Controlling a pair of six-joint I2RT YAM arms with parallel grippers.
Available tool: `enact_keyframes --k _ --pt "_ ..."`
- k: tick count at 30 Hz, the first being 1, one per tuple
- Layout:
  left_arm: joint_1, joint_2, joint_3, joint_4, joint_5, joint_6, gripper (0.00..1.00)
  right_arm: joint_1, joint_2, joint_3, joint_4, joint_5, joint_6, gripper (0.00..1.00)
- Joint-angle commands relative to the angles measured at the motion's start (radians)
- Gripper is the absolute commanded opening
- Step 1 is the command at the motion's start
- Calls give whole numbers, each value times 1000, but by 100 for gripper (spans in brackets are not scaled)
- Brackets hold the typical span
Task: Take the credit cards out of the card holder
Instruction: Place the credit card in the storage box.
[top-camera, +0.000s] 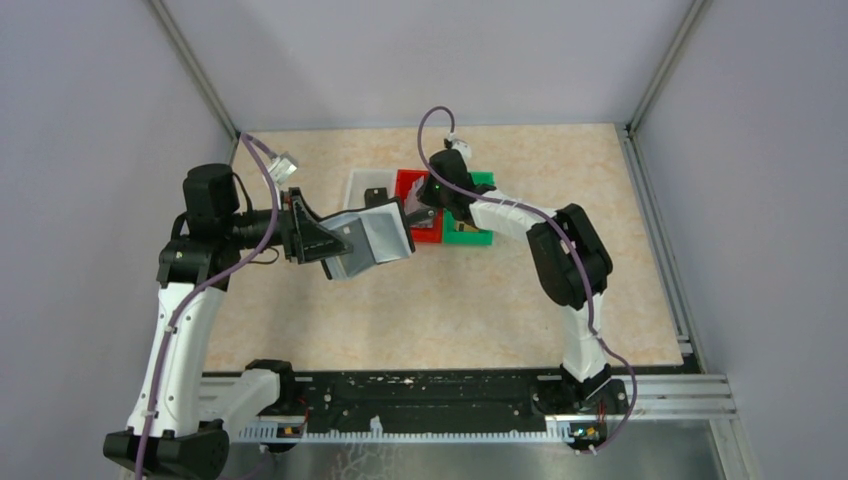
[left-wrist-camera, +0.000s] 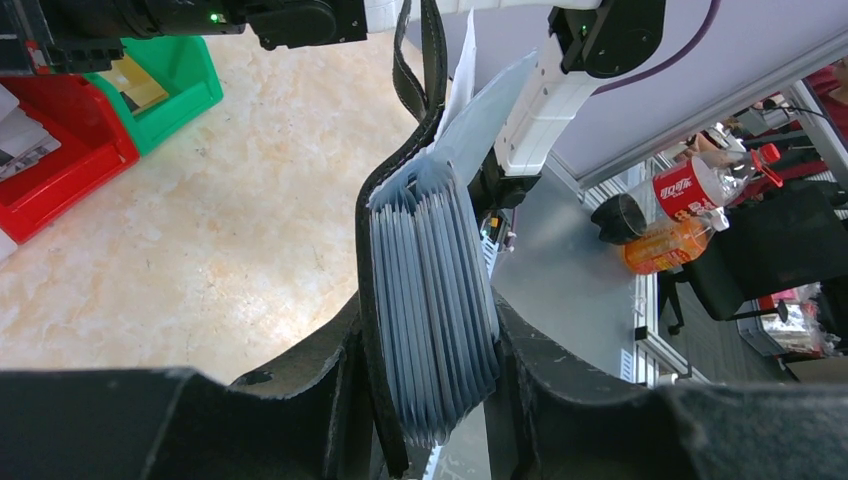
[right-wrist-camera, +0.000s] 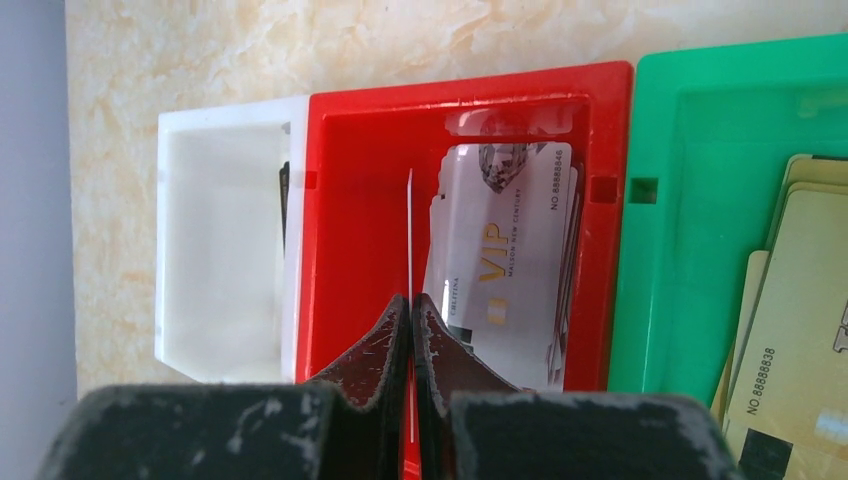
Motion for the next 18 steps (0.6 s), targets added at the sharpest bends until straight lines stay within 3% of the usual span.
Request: enact_keyframes --k 1,10,16,18 --pt "2 -14 49 18 52 3 0 14 3 60 35 50 -9 0" --pt "2 -15 52 21 53 -4 0 14 7 56 37 59 -8 0" --pt "2 -17 50 20 50 -4 0 14 -27 52 30 101 -24 35" --pt "2 -17 49 19 48 -3 0 14 -53 49 29 115 -30 40"
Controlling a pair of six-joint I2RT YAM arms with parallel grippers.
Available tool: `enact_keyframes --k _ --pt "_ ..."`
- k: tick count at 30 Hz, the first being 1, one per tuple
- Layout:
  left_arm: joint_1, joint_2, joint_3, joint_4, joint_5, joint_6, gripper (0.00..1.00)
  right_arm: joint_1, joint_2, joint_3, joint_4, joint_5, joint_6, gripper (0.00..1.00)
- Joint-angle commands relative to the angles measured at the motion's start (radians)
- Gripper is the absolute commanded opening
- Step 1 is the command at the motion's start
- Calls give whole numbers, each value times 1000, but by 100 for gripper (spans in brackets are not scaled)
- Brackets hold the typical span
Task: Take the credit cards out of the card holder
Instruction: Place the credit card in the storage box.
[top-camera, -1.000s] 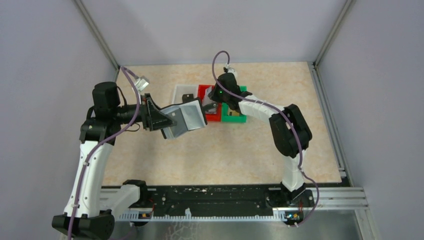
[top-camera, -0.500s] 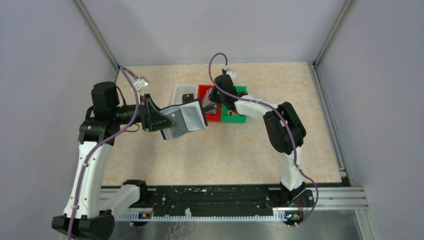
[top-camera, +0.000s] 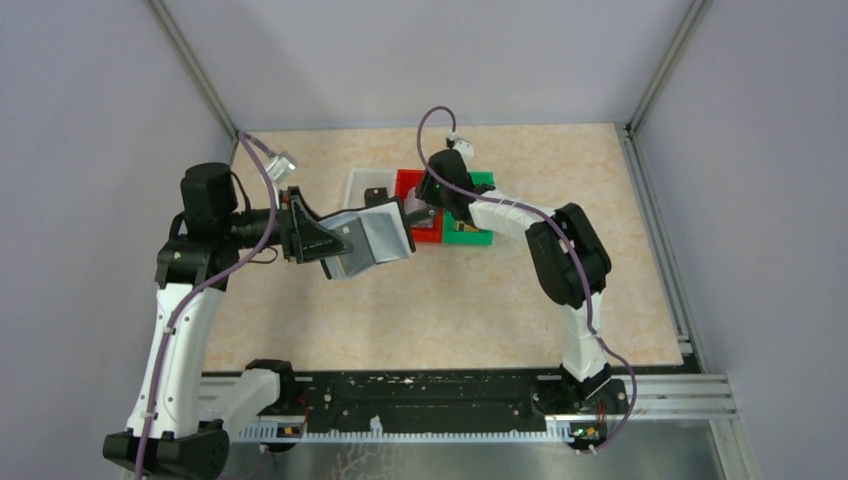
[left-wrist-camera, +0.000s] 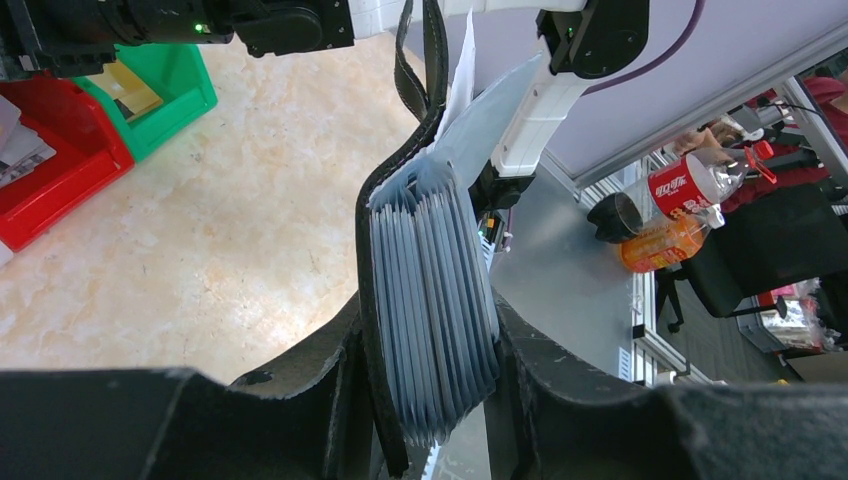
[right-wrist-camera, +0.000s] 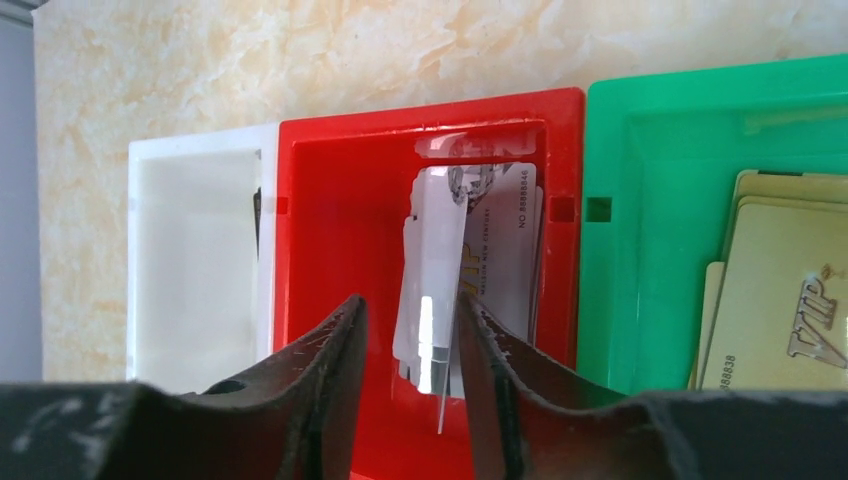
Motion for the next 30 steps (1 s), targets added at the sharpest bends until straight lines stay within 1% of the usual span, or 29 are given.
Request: enact_keyframes --k 1,6,11,12,15,19,22,24,26,28,30 --pt "2 -15 36 19 36 1 0 14 -81 35 32 56 -24 40" --pt "2 -17 33 19 34 3 0 14 -208 1 54 65 -49 42" --pt "2 -15 36 25 38 -5 0 14 -384 -55 38 87 -97 53" --pt "2 -15 37 26 39 -5 0 13 -430 -87 39 77 -106 54" --pt "2 -18 31 33 35 -12 0 14 -593 -213 79 3 -112 62" --pt "2 -24 19 52 32 -24 0 16 -825 -390 136 -135 -94 72" --pt "2 -23 7 75 34 -46 0 19 -972 -471 135 -256 -32 79" --pt "2 -19 6 76 31 -48 0 26 -1034 -523 186 -359 21 86" --pt "2 -14 2 80 25 -55 0 62 -1078 -578 249 -399 63 92" --pt "2 -9 0 89 24 -77 0 126 -1097 -621 330 -412 74 98" --pt "2 -9 -8 115 24 -117 0 194 -1096 -652 391 -406 74 99"
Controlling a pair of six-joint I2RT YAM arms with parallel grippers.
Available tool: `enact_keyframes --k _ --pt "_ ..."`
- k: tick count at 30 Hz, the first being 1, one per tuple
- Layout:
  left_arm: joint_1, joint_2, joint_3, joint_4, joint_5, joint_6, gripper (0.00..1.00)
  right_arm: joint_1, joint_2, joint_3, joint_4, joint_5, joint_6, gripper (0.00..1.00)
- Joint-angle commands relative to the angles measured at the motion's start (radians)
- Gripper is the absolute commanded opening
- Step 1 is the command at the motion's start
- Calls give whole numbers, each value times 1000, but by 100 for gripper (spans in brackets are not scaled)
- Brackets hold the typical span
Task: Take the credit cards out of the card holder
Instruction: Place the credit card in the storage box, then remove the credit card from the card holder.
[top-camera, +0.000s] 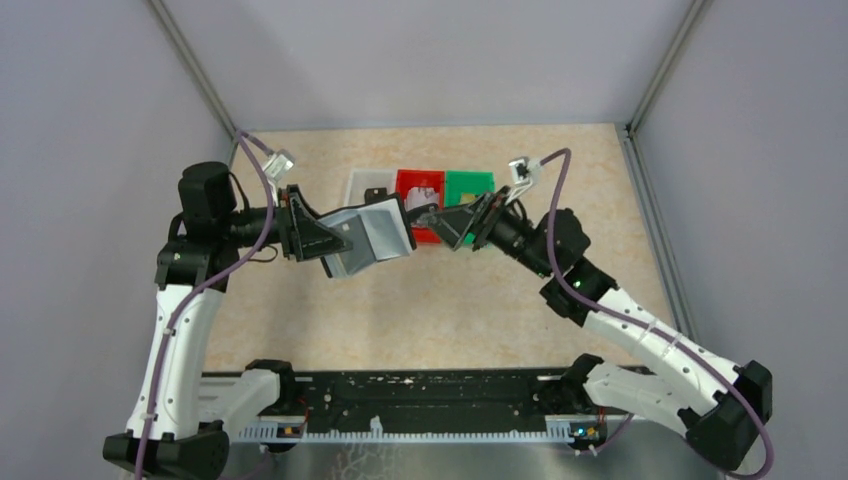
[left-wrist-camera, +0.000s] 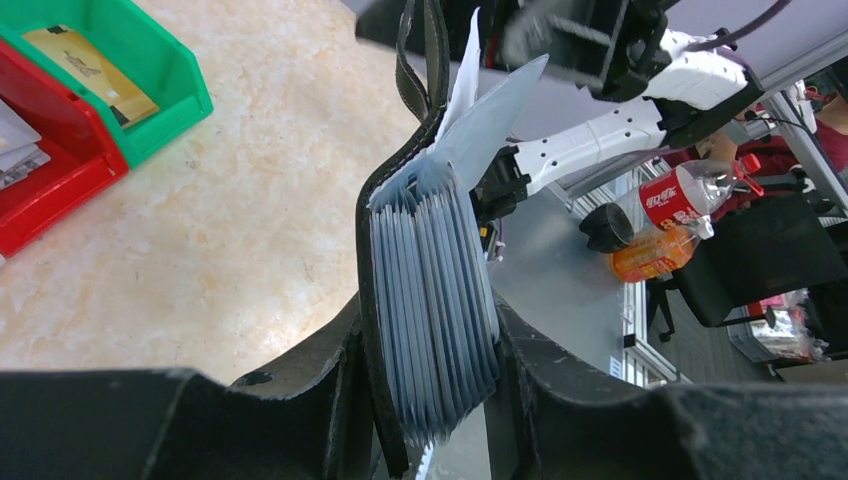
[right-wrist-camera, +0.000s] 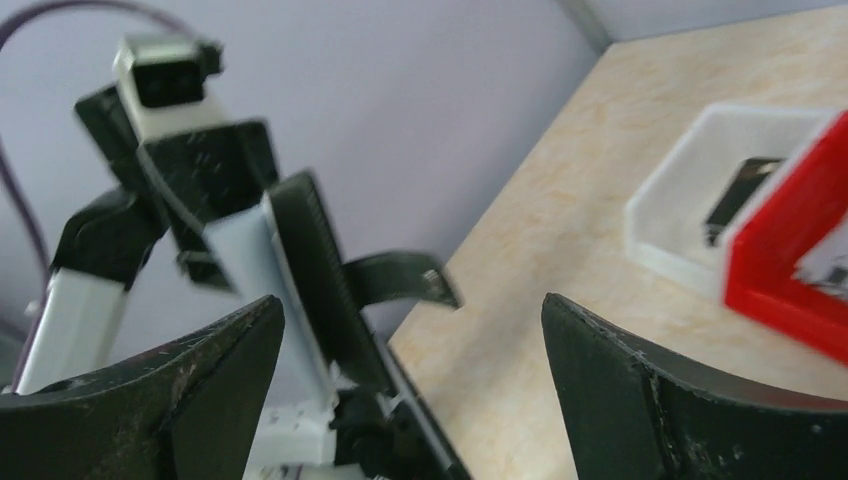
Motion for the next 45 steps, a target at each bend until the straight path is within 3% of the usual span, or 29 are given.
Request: enact_keyframes --k 1,7,12,16,22,28,32,45 --pt "2 -8 -14 101 23 -93 0 142 -5 -65 205 -79 40 99" --pt "2 -24 -51 192 -2 -191 0 300 22 -156 418 57 -16 99" --pt "2 -22 -45 176 0 -194 0 344 102 -106 442 99 -51 95" --pt "2 -23 -44 177 8 -204 0 345 156 -76 487 140 -29 74" --pt "2 -25 -50 179 27 -214 0 345 192 -82 558 200 40 29" --pt "2 -26 -57 177 24 -219 1 345 207 -108 621 243 121 4" --pt "2 -33 -61 185 56 -224 33 346 210 -127 628 281 165 0" --pt "2 -61 -79 204 125 -215 60 345 163 -162 614 299 145 0"
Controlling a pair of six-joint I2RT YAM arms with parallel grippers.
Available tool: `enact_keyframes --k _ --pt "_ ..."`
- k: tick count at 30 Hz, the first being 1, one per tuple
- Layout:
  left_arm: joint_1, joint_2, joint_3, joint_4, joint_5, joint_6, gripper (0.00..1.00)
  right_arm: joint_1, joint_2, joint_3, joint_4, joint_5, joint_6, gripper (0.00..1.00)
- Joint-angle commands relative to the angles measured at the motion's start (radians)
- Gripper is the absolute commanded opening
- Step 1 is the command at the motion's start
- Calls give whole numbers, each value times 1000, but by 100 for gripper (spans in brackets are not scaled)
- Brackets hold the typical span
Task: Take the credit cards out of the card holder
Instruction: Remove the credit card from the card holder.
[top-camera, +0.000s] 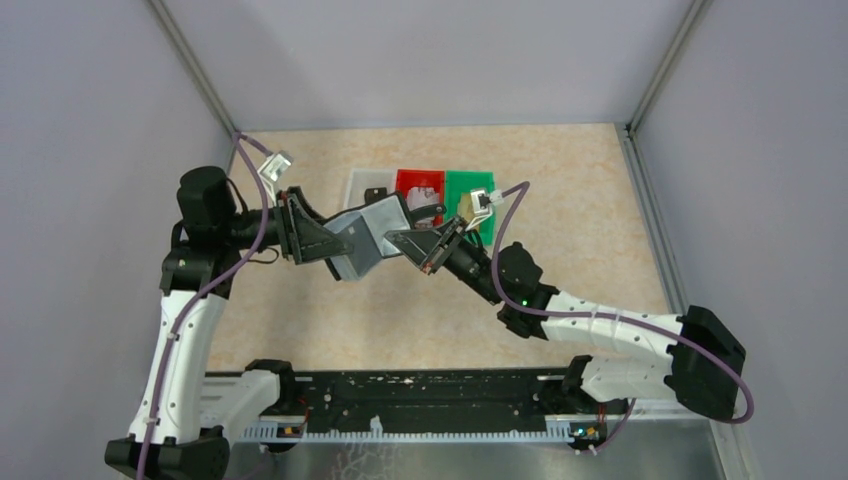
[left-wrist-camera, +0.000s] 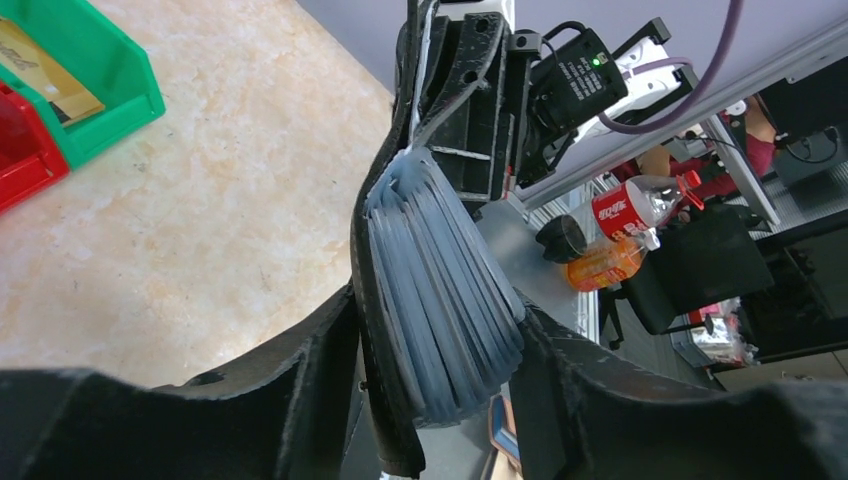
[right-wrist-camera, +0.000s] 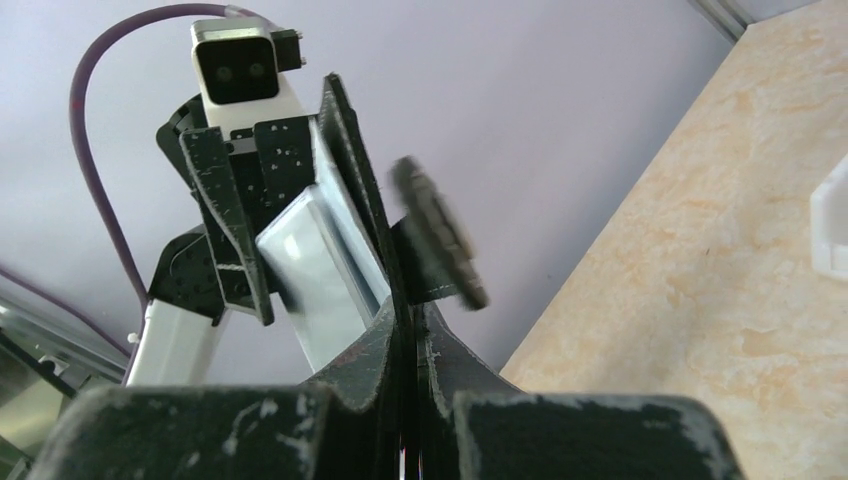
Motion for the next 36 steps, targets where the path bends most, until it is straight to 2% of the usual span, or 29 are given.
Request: enact_keyframes --k 1,5,14,18,22,26,30,36 --pt "-1 -30 -3 37 88 -8 61 -1 -53 0 52 55 -19 0" --pt "-1 -39 -12 39 86 10 63 -1 -69 -9 45 58 -27 0" --pt "-1 -45 -13 -32 12 116 56 0 -84 2 24 35 -25 0" --pt "-1 -59 -21 -71 -62 203 55 1 -82 41 -36 8 -40 0" --pt "-1 -69 -27 -132 -94 325 58 0 -88 91 -134 -26 -98 0" --pt "-1 -74 -20 -148 -16 374 63 -1 -69 196 -326 -126 -205 0" --pt "-1 -115 -59 -91 74 390 65 -1 -26 293 -434 -276 -278 0" --pt "-1 -159 -80 -176 54 628 61 -1 61 463 -626 -517 -379 0"
